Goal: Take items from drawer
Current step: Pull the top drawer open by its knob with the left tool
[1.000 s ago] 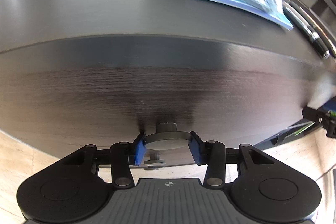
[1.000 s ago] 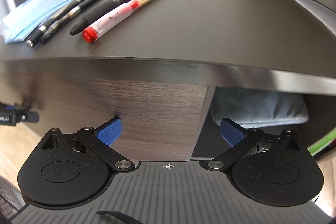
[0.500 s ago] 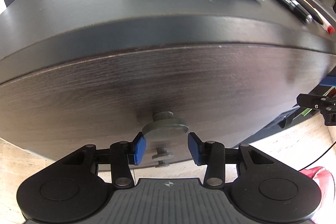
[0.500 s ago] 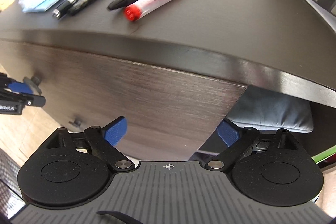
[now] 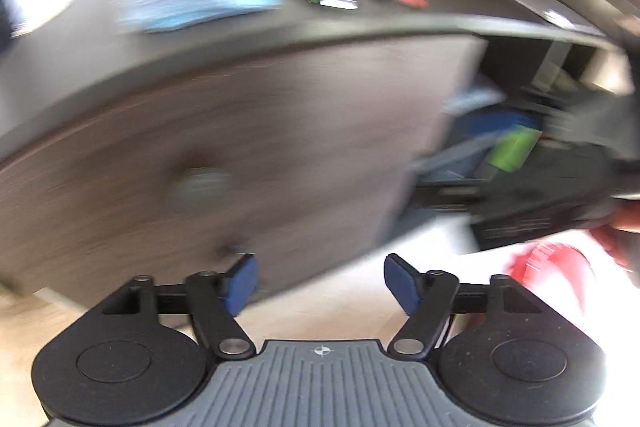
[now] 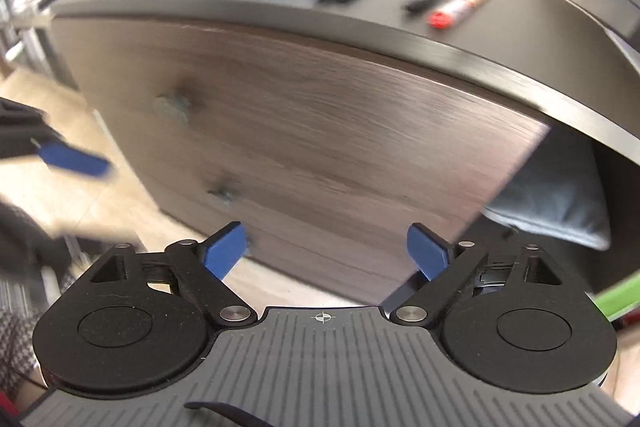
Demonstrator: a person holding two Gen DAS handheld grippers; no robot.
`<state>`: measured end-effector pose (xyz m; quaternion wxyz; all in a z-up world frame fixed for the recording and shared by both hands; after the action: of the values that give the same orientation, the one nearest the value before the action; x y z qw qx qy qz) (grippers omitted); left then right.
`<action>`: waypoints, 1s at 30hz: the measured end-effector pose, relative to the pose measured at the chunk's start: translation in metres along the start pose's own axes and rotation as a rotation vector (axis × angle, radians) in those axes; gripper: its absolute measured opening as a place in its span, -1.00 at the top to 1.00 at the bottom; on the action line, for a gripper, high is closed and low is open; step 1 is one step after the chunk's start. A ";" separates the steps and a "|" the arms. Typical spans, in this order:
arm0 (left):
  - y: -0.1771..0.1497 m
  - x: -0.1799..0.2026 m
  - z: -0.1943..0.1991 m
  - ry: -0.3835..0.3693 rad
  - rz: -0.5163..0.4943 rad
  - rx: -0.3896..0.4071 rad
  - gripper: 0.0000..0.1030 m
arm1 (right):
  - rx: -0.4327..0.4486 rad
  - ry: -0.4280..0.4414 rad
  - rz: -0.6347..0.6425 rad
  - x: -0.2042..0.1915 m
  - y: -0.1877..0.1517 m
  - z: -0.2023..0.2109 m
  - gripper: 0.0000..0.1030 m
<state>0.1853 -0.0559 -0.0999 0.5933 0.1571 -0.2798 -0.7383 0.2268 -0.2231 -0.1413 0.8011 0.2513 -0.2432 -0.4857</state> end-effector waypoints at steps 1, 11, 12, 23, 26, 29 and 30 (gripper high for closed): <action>-0.001 -0.010 0.006 0.034 0.039 0.009 -0.40 | 0.001 -0.005 -0.029 0.006 -0.002 0.003 -0.81; 0.028 -0.040 0.011 0.125 0.195 0.219 -0.49 | 0.145 -0.054 -0.300 0.062 0.005 0.040 -0.87; 0.033 -0.041 0.007 0.138 0.179 0.220 -0.49 | 0.150 -0.061 -0.316 0.066 0.009 0.039 -0.92; 0.004 -0.066 -0.046 0.157 0.148 0.109 -0.40 | 0.014 -0.036 -0.175 0.063 0.045 -0.047 -0.98; 0.012 -0.067 -0.055 0.137 0.146 0.091 -0.17 | -0.020 0.006 -0.132 0.064 0.053 -0.058 -0.98; 0.014 -0.068 -0.062 0.094 0.151 0.066 -0.06 | -0.039 0.017 -0.101 0.061 0.053 -0.062 -0.92; 0.014 -0.065 -0.063 0.090 0.138 0.059 -0.05 | -0.044 0.018 -0.091 0.059 0.053 -0.062 -0.94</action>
<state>0.2477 -0.0096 -0.1481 0.6497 0.1879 -0.2845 -0.6794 0.3248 -0.2446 -0.1461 0.7856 0.2488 -0.2135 -0.5248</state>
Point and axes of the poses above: each gripper's, at about its wrist camera, not at the fingertips, and z roughly against the way its jaws point, x to its right, y to its top, the point moved 6 cm from there along -z, roughly the way its jaws point, and after that the axes turned 6 degrees about -y, right-handed, at the moved point
